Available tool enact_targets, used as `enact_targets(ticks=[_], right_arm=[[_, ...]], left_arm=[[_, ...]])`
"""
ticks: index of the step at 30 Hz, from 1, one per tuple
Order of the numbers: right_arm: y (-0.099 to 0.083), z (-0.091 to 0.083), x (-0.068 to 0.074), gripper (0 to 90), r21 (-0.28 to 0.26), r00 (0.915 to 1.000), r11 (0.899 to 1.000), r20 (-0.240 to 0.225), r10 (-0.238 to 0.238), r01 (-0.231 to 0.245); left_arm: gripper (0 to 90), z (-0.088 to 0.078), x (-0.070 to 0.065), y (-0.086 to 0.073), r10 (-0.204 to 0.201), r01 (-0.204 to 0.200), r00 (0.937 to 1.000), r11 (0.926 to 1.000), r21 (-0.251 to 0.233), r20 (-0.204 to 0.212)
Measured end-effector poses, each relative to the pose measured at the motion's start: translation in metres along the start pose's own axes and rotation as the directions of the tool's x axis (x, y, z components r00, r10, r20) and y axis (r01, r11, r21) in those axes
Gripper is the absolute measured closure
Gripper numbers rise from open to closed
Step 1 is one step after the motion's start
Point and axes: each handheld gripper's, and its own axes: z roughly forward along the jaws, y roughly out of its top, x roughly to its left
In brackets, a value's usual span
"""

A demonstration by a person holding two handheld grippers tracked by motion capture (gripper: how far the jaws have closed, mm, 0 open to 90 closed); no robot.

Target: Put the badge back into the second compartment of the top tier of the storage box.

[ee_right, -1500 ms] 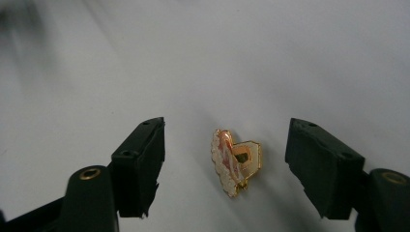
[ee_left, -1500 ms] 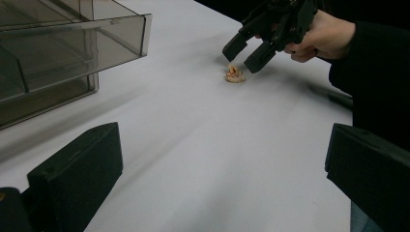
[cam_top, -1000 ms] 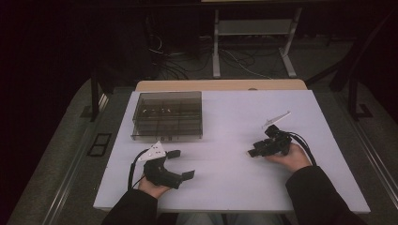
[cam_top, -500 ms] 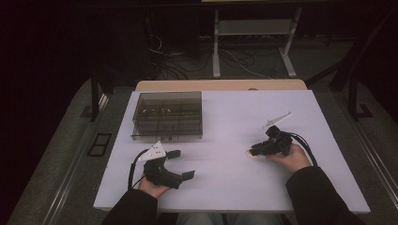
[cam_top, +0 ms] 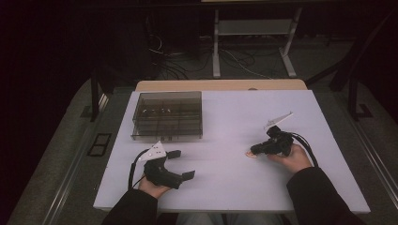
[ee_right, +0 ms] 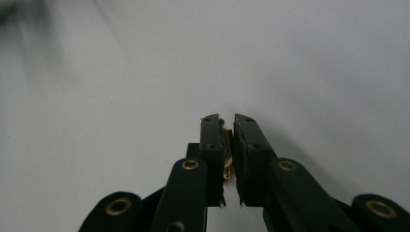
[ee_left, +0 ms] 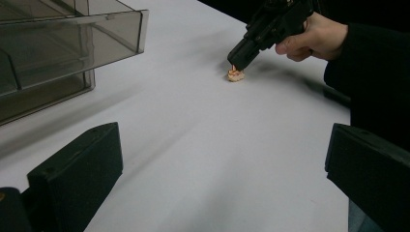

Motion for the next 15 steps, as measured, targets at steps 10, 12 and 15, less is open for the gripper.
enact_targets(ticks=[10, 12, 15], right_arm=[[0.0012, -0.0048, 0.0036, 86.8, 0.003, 0.9995, 1.0, -0.031, 0.006, -0.006], [0.0021, -0.0045, 0.0073, 87.0, 0.009, 0.9998, 1.0, -0.021, -0.007, 0.007], [0.0037, -0.0044, 0.01, 87.1, 0.02, 0.9998, 1.0, -0.011, -0.019, 0.019]], left_arm=[[0.0, 0.0, 0.0003, -0.0001, -0.002, 0.002, 1.0, 1.0, -0.001, 0.001], [0.0, 0.0001, 0.0002, -0.0001, -0.001, 0.001, 1.0, 1.0, -0.001, 0.001], [0.0, 0.0002, 0.0001, -0.0001, 0.0, 0.0, 1.0, 1.0, 0.0, 0.002]])
